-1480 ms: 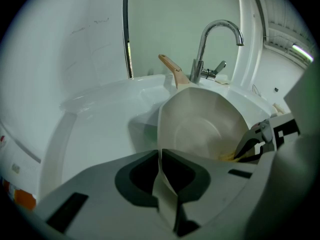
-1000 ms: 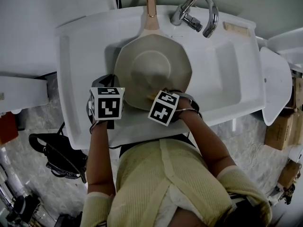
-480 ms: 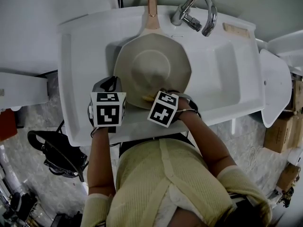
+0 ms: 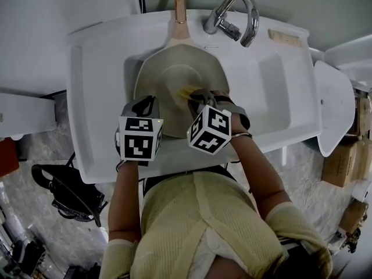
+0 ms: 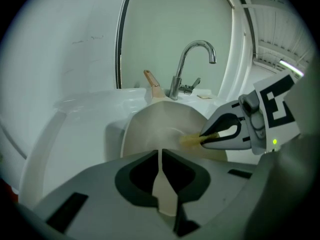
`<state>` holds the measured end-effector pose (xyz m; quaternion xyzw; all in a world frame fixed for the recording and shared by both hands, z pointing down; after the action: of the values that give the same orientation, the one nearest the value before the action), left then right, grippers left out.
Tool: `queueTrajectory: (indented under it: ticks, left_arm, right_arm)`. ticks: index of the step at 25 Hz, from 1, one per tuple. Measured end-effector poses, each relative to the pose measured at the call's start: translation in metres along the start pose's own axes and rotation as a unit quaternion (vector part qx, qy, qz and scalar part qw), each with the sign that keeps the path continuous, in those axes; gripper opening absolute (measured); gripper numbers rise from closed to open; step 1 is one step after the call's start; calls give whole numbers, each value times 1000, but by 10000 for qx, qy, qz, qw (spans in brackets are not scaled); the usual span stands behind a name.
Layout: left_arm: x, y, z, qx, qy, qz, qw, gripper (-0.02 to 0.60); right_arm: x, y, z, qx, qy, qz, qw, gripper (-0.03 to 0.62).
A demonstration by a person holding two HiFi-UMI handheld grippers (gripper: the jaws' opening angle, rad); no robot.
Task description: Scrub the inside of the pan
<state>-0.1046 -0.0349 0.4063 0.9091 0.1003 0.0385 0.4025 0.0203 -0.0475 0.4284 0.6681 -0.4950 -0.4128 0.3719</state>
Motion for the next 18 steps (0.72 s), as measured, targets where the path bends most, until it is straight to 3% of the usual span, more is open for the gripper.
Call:
queueTrajectory:
  ticks: [9, 18]
  left_arm:
    - [16, 9, 6, 13, -113, -242, 9996, 75]
    - [20, 18, 7, -69, -240, -335, 9991, 75]
  right_arm:
    - [33, -19, 9, 265, -808, -1017, 9912, 54]
    - [51, -9, 13, 217, -1423, -1229, 9819, 54]
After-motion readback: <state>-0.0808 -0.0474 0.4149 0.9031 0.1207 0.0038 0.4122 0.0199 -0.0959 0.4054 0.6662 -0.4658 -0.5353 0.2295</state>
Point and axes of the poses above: the fingertips, and each gripper's own axes: y forward along the fingers, x to its right, z out of its top, the point moved 5 cm from there along -y, backward along the fingers, and after that the axes turned 9 degrees about z, right-handed, at the moved point
